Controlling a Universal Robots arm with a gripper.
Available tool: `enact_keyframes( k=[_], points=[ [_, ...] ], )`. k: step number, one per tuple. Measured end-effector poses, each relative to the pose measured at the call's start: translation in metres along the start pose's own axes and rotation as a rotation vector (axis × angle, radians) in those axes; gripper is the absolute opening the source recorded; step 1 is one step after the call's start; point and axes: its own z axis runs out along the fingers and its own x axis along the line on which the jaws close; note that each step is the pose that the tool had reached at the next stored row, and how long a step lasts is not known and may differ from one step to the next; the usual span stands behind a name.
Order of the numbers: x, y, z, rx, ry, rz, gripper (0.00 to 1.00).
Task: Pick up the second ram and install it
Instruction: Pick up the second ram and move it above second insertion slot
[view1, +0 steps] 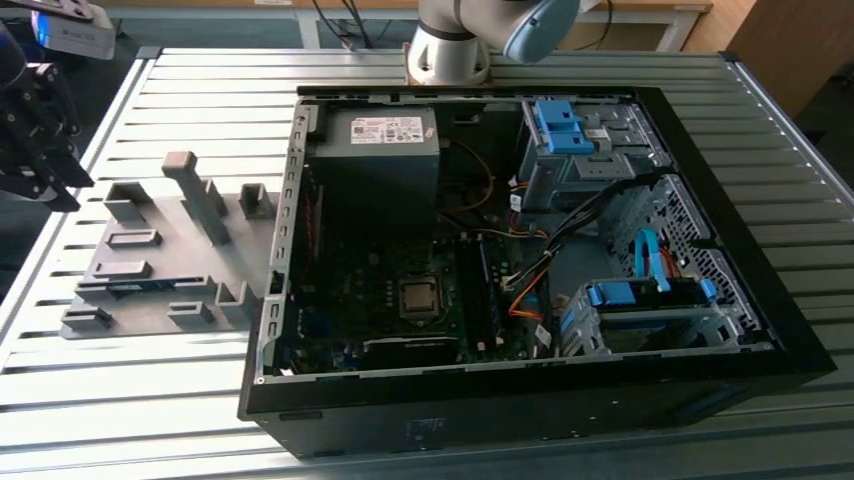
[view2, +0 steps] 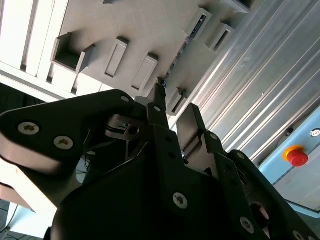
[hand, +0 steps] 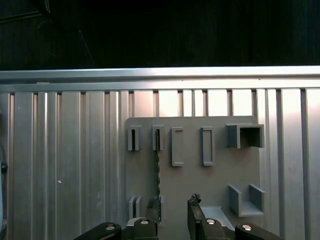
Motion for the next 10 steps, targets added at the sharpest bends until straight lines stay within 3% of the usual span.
enact_keyframes(
  k=[10],
  points=[
    [0.0000, 0.0000, 0.0051, 0.0002, -0.0001, 0.000, 0.37]
  ],
)
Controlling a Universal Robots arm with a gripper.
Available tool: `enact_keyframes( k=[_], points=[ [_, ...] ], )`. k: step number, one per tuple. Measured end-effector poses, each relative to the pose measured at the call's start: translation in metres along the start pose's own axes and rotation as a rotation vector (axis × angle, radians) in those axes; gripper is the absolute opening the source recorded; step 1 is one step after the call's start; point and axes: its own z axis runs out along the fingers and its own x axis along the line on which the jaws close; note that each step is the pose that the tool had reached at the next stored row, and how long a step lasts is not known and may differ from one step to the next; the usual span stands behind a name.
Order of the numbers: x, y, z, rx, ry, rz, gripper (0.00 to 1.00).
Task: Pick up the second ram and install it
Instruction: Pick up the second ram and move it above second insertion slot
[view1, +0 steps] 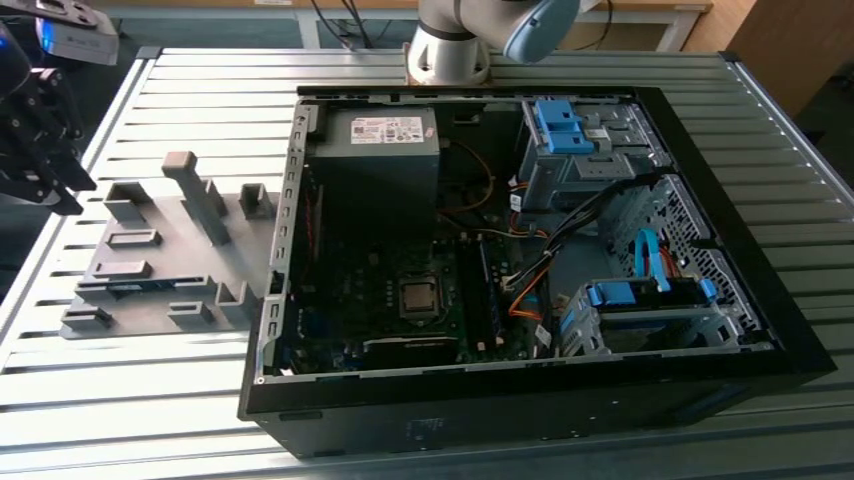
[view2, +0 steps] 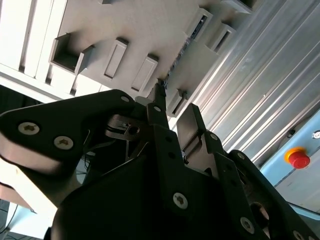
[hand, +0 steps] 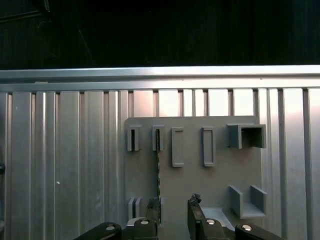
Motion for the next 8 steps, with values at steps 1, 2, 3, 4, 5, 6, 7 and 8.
enact_keyframes(
  k=[1, 2, 3, 4, 5, 6, 7, 8],
  points=[
    [0.0000, 0.0000, 0.0010, 0.0003, 0.0000, 0.000, 0.37],
    [0.0001, 0.0000, 0.0017, 0.0004, -0.0004, 0.000, 0.37],
    [0.0002, 0.0001, 0.0023, 0.0004, -0.0009, 0.001, 0.37],
    [0.0002, 0.0000, 0.0030, 0.0004, -0.0010, 0.002, 0.37],
    [0.0002, 0.0000, 0.0037, 0.0003, -0.0010, 0.006, 0.37],
    [0.0003, -0.0001, 0.0045, 0.0003, -0.0011, 0.012, 0.37],
    [0.0003, -0.0001, 0.0056, 0.0003, -0.0012, 0.021, 0.37],
    [0.0003, -0.0001, 0.0067, 0.0002, -0.0013, 0.030, 0.37]
  ],
)
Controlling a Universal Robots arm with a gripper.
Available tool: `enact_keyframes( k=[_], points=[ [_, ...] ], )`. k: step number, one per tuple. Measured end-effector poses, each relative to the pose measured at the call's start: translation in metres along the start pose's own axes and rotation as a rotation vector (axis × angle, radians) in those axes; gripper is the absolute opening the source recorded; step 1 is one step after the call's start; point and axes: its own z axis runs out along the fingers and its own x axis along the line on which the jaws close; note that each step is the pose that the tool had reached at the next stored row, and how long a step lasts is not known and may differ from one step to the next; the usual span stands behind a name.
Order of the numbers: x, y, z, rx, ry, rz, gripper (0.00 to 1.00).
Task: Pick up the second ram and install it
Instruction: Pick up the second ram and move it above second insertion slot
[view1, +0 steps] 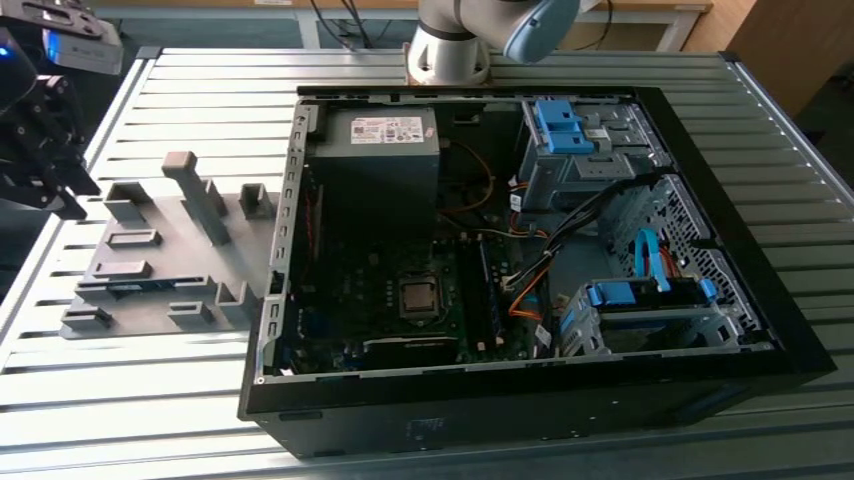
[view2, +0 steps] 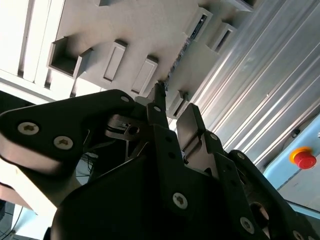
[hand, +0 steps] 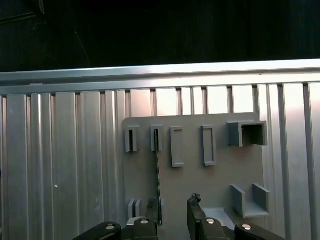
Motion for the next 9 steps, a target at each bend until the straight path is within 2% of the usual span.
enact_keyframes(
  k=[9],
  points=[
    [0.0007, -0.0001, 0.0109, 0.0004, 0.0034, 0.007, 0.37]
  ],
)
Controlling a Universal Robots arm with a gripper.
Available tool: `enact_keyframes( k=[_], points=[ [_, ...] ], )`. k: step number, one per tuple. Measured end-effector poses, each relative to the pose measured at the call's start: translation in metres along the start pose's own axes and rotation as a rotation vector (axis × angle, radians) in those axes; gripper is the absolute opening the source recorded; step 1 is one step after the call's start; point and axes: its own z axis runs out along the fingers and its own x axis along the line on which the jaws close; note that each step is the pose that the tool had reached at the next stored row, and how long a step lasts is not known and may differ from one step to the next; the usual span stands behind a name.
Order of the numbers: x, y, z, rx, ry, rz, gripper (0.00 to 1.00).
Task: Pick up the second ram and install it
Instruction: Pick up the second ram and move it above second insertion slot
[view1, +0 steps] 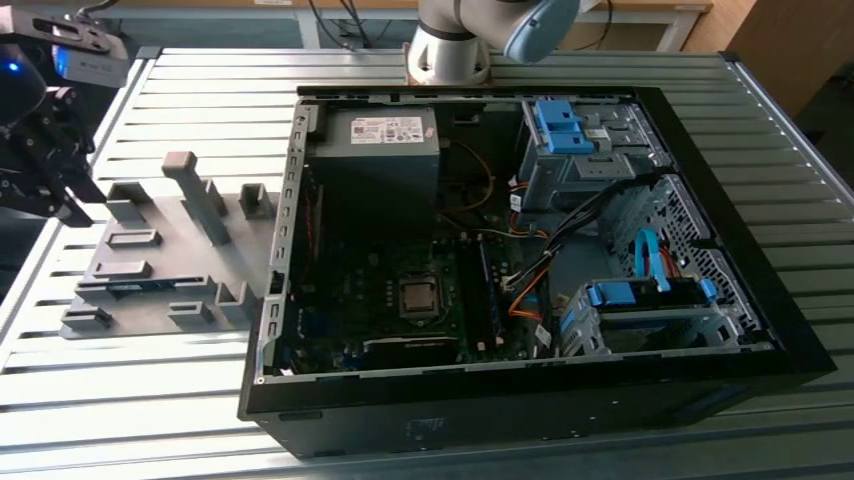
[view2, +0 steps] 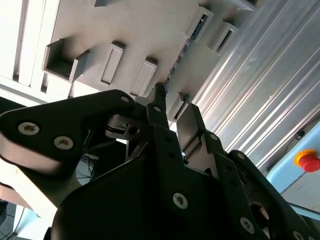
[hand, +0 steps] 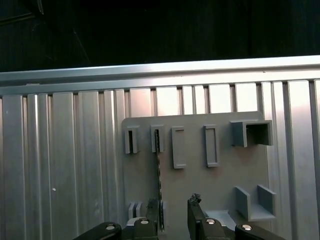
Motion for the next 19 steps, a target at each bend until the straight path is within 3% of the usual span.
enact_keyframes(
  k=[15, 19],
  points=[
    [0.0067, -0.0006, 0.0166, 0.0002, 0.0003, -0.012, 0.37],
    [0.0068, -0.0008, 0.0185, 0.0004, 0.0061, -0.014, 0.37]
  ],
)
